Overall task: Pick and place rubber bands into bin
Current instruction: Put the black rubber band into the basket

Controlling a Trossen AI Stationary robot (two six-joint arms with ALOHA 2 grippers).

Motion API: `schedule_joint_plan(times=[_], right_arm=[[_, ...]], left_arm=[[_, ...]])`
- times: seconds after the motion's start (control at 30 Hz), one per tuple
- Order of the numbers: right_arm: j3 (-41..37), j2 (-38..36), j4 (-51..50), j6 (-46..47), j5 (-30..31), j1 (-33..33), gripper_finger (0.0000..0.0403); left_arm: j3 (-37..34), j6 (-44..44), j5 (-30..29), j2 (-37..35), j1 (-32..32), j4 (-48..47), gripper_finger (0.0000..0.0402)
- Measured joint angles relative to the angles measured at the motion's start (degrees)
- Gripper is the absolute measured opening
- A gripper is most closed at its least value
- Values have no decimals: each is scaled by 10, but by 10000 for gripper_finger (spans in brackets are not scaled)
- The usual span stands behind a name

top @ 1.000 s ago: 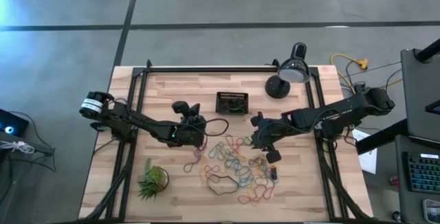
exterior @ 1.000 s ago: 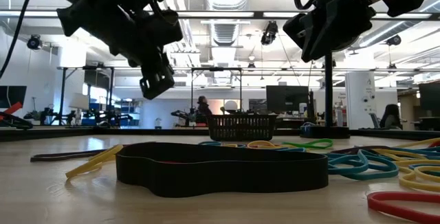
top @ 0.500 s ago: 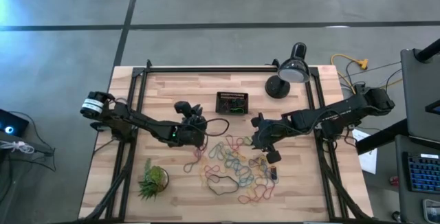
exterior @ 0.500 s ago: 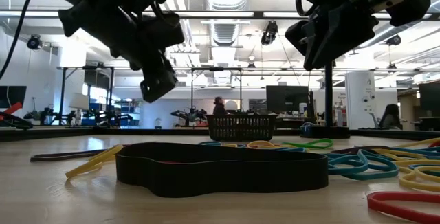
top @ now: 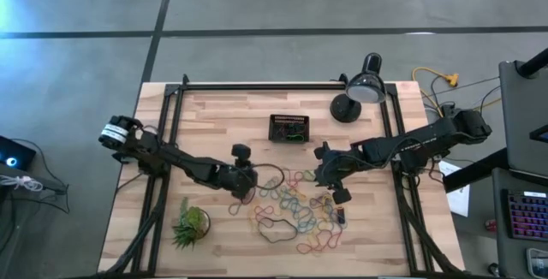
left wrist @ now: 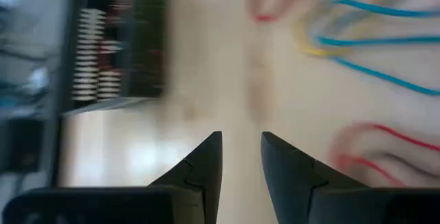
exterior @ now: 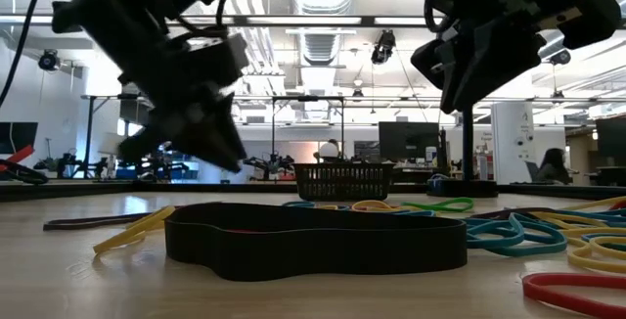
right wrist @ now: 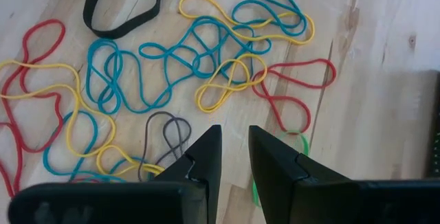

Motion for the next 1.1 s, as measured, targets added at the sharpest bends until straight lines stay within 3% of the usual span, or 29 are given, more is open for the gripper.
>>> schedule_joint_plan(times=[0.13, 0.57, 0.87, 1.1], right_arm=[[-6, 0, 15, -1, 0, 0, 68], [-10, 0, 26, -2, 0, 0, 68], [-10, 0, 34, 0, 0, 0, 68], [-11, 0, 35, 0, 0, 0, 68]], left_arm=[[0, 0, 59, 0, -1, -17, 87], [-6, 0, 127, 0, 0, -18, 87], [-9, -3, 133, 7, 0, -16, 87], [-5, -3, 189, 0, 0, 65, 87]])
